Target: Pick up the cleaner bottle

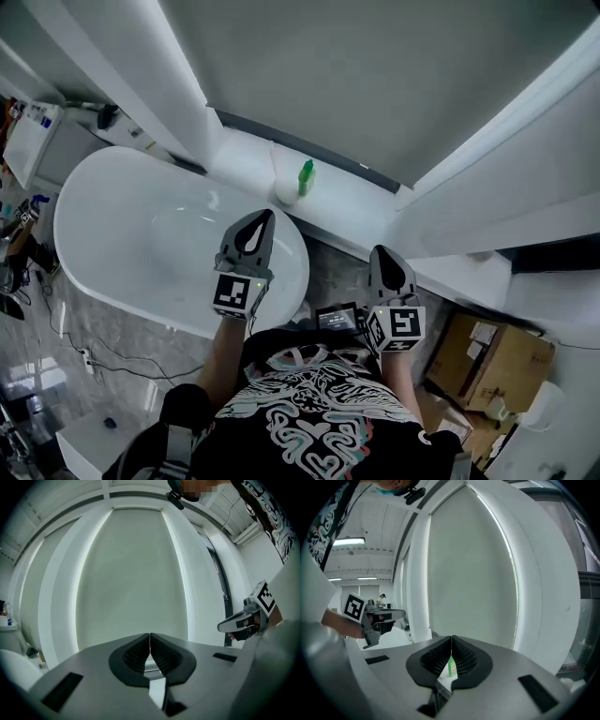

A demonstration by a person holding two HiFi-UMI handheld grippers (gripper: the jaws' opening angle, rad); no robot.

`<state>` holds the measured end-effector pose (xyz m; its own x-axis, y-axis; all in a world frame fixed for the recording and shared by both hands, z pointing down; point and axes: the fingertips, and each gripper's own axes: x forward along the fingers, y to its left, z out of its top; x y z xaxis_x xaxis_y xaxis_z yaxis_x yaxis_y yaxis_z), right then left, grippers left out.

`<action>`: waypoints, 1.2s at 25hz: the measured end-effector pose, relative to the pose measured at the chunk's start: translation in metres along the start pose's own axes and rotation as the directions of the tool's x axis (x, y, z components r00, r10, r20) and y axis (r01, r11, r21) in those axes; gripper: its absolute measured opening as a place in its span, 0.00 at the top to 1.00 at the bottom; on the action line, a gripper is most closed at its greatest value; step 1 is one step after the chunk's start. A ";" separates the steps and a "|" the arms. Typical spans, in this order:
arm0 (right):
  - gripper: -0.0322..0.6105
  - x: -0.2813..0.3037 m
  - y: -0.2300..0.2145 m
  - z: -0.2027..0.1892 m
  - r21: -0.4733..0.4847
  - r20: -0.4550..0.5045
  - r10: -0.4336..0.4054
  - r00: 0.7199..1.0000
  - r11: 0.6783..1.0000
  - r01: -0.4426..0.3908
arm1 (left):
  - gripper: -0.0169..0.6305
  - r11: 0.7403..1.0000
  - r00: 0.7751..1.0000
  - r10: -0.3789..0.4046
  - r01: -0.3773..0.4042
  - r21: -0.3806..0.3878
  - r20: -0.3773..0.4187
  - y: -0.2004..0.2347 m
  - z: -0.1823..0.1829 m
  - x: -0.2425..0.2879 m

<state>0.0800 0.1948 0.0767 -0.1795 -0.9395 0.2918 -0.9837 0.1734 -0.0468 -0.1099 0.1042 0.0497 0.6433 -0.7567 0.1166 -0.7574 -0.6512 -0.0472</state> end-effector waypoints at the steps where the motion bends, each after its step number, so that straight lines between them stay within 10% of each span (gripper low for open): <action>1: 0.91 0.002 -0.001 0.000 0.002 -0.002 -0.003 1.000 1.000 0.003 | 0.95 1.000 1.000 -0.001 0.001 0.000 0.003 0.002 0.001 0.004; 30: 0.91 0.121 -0.020 0.002 -0.024 -0.028 0.046 0.999 0.999 -0.046 | 0.95 0.998 0.997 0.049 -0.050 -0.031 -0.055 0.059 -0.042 0.089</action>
<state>0.0785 0.0773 0.1107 -0.2239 -0.9218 0.3163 -0.9739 0.2238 -0.0374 -0.1022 0.0004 0.0994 0.5985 -0.7832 0.1686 -0.7920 -0.6101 -0.0225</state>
